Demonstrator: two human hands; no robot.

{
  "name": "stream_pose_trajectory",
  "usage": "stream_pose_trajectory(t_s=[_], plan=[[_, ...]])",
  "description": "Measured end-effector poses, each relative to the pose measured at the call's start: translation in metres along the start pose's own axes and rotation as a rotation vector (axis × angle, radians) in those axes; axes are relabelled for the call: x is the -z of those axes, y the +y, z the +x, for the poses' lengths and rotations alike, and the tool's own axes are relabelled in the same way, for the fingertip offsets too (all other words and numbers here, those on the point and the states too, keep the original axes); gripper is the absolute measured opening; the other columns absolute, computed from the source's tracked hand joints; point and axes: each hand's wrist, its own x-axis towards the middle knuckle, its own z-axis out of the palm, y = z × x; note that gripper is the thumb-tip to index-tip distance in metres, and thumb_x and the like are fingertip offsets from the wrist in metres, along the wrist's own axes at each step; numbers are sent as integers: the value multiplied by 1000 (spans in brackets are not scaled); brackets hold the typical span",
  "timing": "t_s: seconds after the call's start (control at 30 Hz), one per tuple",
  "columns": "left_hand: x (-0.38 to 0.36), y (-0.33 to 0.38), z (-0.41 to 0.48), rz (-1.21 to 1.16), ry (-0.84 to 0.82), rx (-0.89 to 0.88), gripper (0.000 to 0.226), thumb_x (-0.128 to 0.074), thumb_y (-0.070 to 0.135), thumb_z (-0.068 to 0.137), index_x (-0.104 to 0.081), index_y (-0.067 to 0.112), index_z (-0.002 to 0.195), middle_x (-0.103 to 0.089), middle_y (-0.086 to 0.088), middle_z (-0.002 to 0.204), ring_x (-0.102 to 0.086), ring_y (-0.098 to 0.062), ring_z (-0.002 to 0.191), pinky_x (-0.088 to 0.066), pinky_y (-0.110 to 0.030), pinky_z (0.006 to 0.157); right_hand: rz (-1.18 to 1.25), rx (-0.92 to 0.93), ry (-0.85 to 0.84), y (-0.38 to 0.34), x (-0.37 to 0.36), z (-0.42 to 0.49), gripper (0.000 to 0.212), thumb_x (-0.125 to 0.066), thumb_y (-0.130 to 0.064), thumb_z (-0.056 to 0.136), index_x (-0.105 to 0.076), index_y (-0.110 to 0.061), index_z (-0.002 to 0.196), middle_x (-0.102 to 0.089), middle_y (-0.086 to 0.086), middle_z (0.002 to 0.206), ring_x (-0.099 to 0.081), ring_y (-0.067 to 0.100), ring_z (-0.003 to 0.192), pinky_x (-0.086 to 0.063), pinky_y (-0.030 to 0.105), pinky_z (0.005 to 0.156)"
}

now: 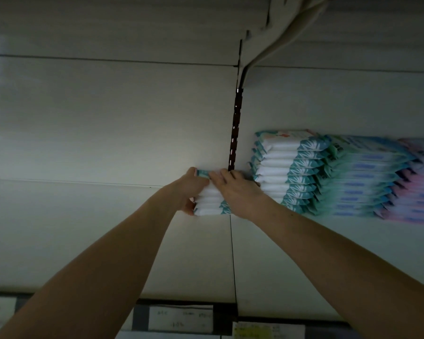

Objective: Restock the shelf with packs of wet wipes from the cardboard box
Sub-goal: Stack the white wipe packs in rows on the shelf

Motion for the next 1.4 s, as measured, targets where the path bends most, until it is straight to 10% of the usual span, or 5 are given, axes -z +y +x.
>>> stream_pose_trajectory(t_s=[0.27, 0.5, 0.67, 0.93, 1.4], plan=[[-3, -1, -4, -5, -30, -12, 31, -51, 37, 97, -50, 16, 120, -61, -5, 94, -61, -23, 76, -53, -33, 71, 54, -69, -139, -2, 17, 1, 82, -66, -26, 86, -16, -15, 149, -29, 12, 145, -37, 33, 128, -42, 43, 96], [5, -10, -3, 180, -78, -68, 90, -58, -7, 84, -13, 34, 150, -50, -11, 120, -54, -29, 105, -52, -38, 78, -37, -96, -136, -11, 27, -4, 65, -49, -16, 95, -15, -9, 149, -32, 22, 143, -42, 37, 126, -39, 42, 98], [0, -8, -6, 367, 4, -163, 89, -55, -10, 84, -9, 26, 152, -47, -12, 116, -50, -25, 94, -50, -29, 63, -33, -105, -151, -15, 29, -6, 68, -56, -16, 91, -18, -9, 148, -36, 20, 141, -44, 35, 123, -39, 42, 99], [24, -6, -25, 536, 290, -185, 82, -58, 4, 88, -11, 20, 154, -30, -13, 152, -40, -30, 133, -43, -35, 101, -1, -6, -82, -36, 69, -1, 57, -54, -11, 90, -31, -11, 142, -39, 16, 134, -40, 32, 123, -37, 43, 95], [57, -84, -222, 546, 946, 263, 65, -55, 16, 88, -26, 20, 146, -34, -18, 141, -49, -39, 120, -46, -42, 100, 106, 541, 132, -148, 130, -51, 37, -51, -10, 88, -46, -9, 124, -45, 13, 127, -44, 31, 116, -37, 39, 90]])
